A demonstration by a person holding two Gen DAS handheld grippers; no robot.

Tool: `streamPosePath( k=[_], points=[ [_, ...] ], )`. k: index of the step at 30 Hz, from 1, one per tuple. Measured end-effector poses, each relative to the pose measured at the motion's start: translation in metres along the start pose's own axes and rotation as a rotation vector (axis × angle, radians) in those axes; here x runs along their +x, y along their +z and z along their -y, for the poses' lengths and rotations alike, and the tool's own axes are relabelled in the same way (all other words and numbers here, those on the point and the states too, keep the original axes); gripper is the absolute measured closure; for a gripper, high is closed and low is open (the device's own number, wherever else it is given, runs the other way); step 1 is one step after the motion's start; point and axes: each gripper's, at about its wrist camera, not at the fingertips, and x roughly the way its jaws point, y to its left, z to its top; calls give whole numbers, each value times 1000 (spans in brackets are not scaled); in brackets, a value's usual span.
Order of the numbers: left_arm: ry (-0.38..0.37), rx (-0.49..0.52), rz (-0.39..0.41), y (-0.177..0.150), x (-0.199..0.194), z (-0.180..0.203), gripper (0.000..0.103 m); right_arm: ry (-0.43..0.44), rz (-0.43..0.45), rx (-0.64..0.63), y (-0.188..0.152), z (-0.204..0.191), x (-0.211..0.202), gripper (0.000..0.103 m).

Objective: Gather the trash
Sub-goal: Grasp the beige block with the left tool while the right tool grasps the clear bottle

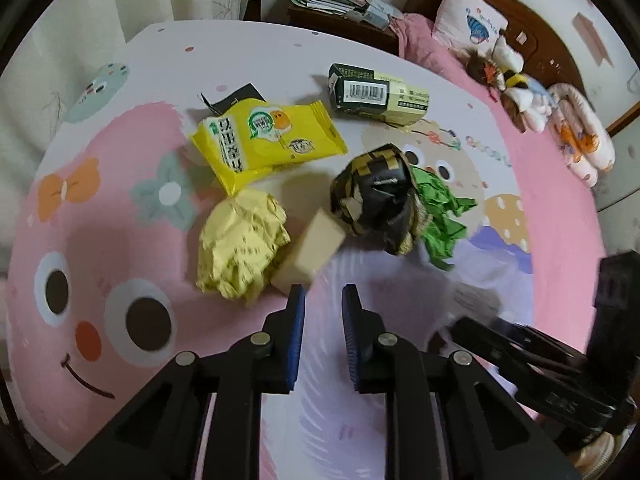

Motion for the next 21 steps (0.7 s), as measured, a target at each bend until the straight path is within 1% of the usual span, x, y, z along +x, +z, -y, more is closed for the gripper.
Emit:
streamPosePath(
  k=[3, 4, 6, 7, 8, 10, 13, 15, 16, 17, 21],
  points=[
    [27, 24, -7, 4, 4, 1, 86, 0, 5, -4, -3, 4, -6, 55],
    [33, 28, -11, 5, 5, 1, 83, 1, 6, -5, -4, 5, -8, 55],
    [37, 32, -12, 7, 6, 0, 69, 4, 9, -12, -7, 7, -14, 55],
    [36, 36, -12, 8, 7, 0, 55, 4, 10, -14, -6, 6, -13, 55],
    [37, 41, -11, 9, 8, 0, 46, 7, 9, -15, -6, 7, -13, 55],
    [35, 56, -8, 11, 8, 0, 46, 14, 8, -11, -6, 5, -11, 55],
    [37, 107, -11, 17, 14, 5, 46, 14, 9, -7, -6, 7, -10, 55],
    [37, 138, -30, 20, 22, 8, 56, 11, 4, 0, -5, 8, -7, 55],
    [34, 148, -40, 21, 25, 10, 64, 11, 2, 1, -5, 8, -6, 55],
    [31, 159, -47, 22, 29, 12, 66, 10, 1, 1, -6, 8, -5, 55],
    [37, 179, -63, 25, 42, 16, 66, 7, -5, 0, -8, 7, -1, 55]
  ],
)
